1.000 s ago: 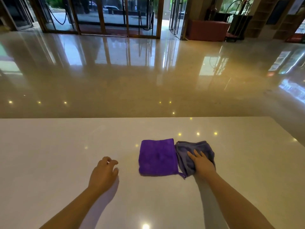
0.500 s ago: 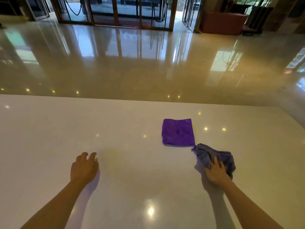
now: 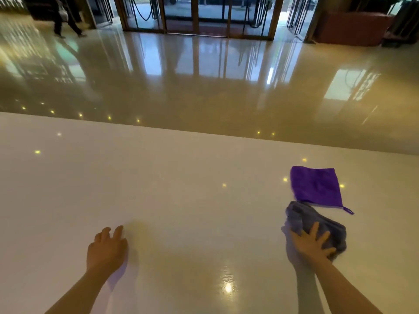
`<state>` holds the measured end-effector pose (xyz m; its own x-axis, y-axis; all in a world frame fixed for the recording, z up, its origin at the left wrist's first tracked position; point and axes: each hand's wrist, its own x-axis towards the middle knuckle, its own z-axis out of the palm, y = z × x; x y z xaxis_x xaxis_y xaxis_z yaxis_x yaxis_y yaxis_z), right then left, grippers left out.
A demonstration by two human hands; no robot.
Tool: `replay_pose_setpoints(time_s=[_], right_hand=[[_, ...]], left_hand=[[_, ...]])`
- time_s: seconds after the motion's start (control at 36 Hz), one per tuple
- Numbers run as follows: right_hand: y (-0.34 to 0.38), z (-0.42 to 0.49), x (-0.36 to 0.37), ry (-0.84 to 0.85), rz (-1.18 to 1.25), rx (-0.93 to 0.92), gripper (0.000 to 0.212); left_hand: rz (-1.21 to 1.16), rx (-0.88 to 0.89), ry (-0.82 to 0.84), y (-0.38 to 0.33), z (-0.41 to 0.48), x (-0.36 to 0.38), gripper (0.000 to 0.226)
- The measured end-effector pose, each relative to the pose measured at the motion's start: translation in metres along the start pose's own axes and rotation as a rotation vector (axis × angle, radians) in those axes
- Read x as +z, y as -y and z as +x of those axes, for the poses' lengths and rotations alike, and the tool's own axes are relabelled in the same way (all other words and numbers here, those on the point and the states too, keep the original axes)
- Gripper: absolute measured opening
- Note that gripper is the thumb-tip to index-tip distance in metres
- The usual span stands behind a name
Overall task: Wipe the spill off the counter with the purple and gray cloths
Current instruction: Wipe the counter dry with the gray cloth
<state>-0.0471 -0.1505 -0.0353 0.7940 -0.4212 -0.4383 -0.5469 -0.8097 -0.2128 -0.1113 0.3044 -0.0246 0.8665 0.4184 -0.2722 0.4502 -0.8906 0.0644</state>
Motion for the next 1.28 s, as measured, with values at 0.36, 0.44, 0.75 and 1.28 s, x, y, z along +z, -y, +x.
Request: replay_pose_setpoints(time_s=[0.36,0.44,0.75,1.28], right_hand=[[0.143,0.002,0.052,0.029,0.116,-0.017,0.082],[0.178,-0.008,0.072,0.006,0.038,-0.059,0.077],[0.273,-0.055,0.103,0.227,-0.056,-0.436,0.07],[0.27,-0.113,0.147,0.342,-0.396,-1.125,0.064]], left_hand=[[0.053,0.035,0.073,0.074,0.025,0.008,0.05],[0.066,0.067,0.08,0.078,0.026,0.008,0.051],[0.06,0.157,0.116,0.094,0.028,0.009,0.052],[0.066,0.093,0.157,0.091,0.024,0.015,0.05]])
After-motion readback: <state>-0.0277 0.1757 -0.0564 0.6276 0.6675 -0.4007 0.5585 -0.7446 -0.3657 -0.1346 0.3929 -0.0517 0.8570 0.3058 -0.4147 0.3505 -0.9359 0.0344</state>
